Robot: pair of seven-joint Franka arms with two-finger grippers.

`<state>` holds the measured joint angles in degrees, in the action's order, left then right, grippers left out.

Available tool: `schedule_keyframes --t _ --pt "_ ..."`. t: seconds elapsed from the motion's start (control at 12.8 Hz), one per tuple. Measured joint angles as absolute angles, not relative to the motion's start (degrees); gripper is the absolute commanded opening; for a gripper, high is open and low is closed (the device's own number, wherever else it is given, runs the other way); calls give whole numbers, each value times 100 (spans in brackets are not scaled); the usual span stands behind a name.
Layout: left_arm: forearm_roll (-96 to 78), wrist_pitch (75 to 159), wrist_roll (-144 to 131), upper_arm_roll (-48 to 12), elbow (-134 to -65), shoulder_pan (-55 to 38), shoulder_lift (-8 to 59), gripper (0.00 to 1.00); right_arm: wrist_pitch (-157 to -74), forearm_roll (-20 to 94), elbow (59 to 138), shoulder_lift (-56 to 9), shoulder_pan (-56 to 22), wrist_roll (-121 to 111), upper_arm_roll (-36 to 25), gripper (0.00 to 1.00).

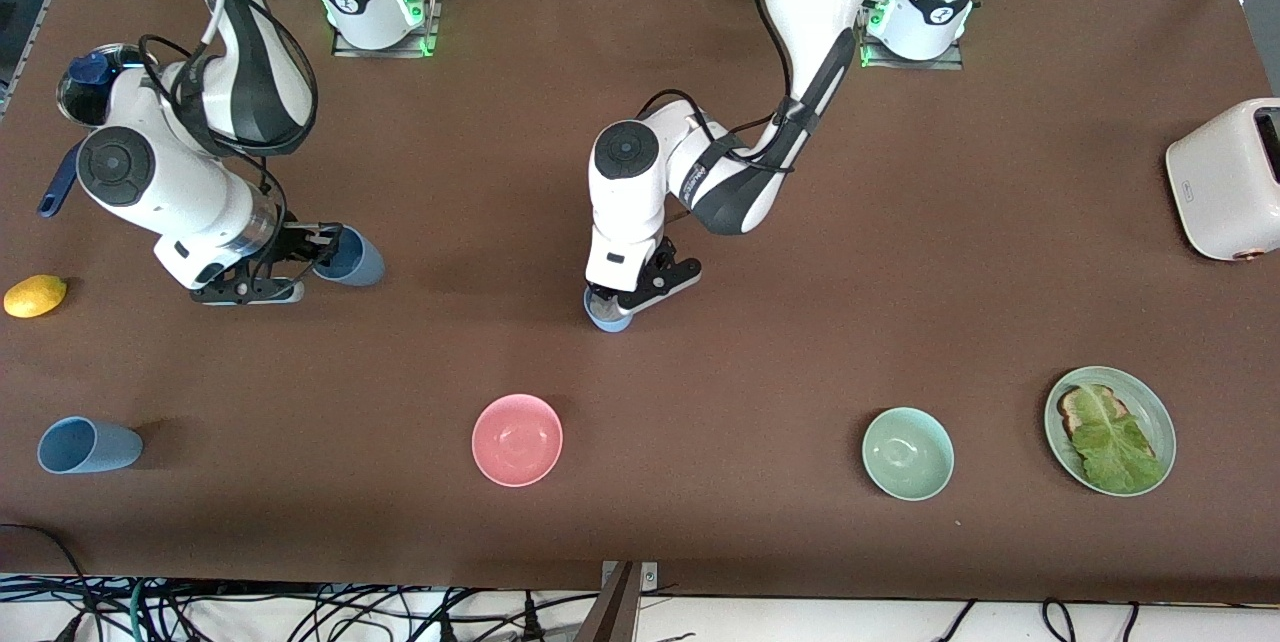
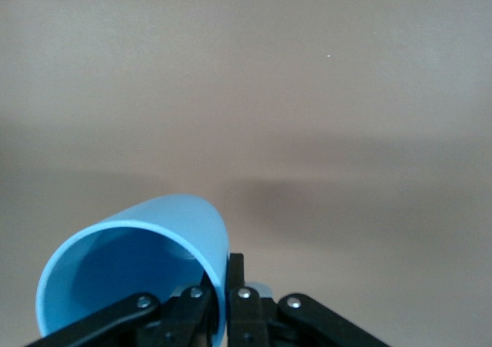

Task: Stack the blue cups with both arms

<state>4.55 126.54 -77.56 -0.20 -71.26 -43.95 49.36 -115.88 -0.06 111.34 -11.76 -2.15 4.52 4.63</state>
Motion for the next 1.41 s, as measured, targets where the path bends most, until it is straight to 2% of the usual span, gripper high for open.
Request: schedule_keyframes --t 0.39,0.71,1.02,1.41 --pt "455 12588 -7756 -20 -6894 -4411 4816 100 -9773 151 9903 -1121 -215 453 465 0" --pt "455 12020 -7717 -16 -6857 -4398 4520 100 -8726 205 9145 -1079 -217 457 472 0" --pt "387 11372 -6848 31 -6827 -4174 4128 100 -8562 207 9018 -1002 -217 458 472 0" --pt "94 10863 -4733 61 -6810 -3266 3587 100 -8560 455 9018 -1004 -220 746 496 0"
